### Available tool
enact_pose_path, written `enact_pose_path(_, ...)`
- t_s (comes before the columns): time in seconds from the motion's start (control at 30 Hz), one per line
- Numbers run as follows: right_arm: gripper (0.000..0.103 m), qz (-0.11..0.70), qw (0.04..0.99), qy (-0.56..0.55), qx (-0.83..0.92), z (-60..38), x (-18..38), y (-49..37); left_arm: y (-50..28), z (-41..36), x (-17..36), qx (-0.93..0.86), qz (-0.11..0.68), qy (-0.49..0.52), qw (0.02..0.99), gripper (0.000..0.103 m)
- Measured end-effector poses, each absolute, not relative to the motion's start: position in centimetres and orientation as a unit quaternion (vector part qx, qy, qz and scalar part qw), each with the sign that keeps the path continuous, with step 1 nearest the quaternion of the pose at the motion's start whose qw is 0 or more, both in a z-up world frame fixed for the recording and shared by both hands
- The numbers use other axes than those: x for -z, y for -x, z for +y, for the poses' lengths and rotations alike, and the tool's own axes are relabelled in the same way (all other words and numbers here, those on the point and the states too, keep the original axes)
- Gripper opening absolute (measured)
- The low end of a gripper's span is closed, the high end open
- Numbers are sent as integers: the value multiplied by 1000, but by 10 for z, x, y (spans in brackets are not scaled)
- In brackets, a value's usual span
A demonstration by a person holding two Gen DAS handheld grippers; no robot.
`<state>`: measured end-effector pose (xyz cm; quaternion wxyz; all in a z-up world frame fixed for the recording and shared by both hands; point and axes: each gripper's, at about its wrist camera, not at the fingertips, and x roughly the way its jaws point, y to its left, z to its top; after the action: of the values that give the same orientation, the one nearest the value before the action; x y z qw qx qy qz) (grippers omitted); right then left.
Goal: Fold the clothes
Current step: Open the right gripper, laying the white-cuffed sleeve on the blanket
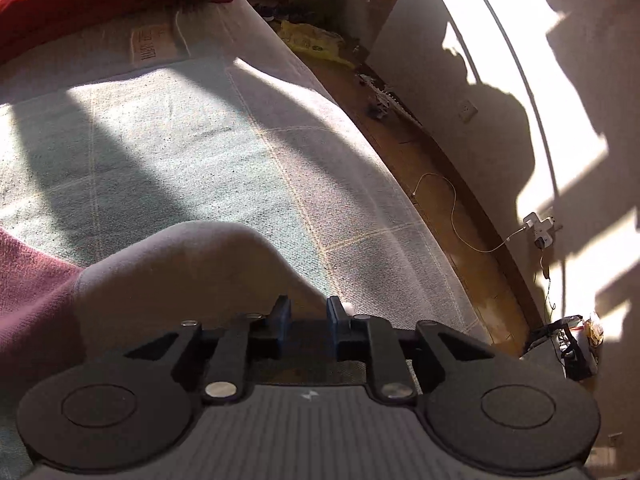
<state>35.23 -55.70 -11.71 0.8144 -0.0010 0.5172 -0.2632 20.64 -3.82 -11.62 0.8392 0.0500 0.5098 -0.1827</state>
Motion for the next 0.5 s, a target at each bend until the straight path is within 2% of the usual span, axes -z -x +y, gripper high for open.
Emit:
enact_pose_path(0.17,35,509,820,-45,258,-564,116,-345,-205,-42,116,187,508,-52,839,65)
enact_pose_path(0.33,39,499,825,-163,211,-566,126,-344,-207,-42,117,183,510,-53,839,66)
enact_pose_path(0.5,40,486,816,-227,217,-565,149,-348,-205,-42,118,182,512,-57,837,66)
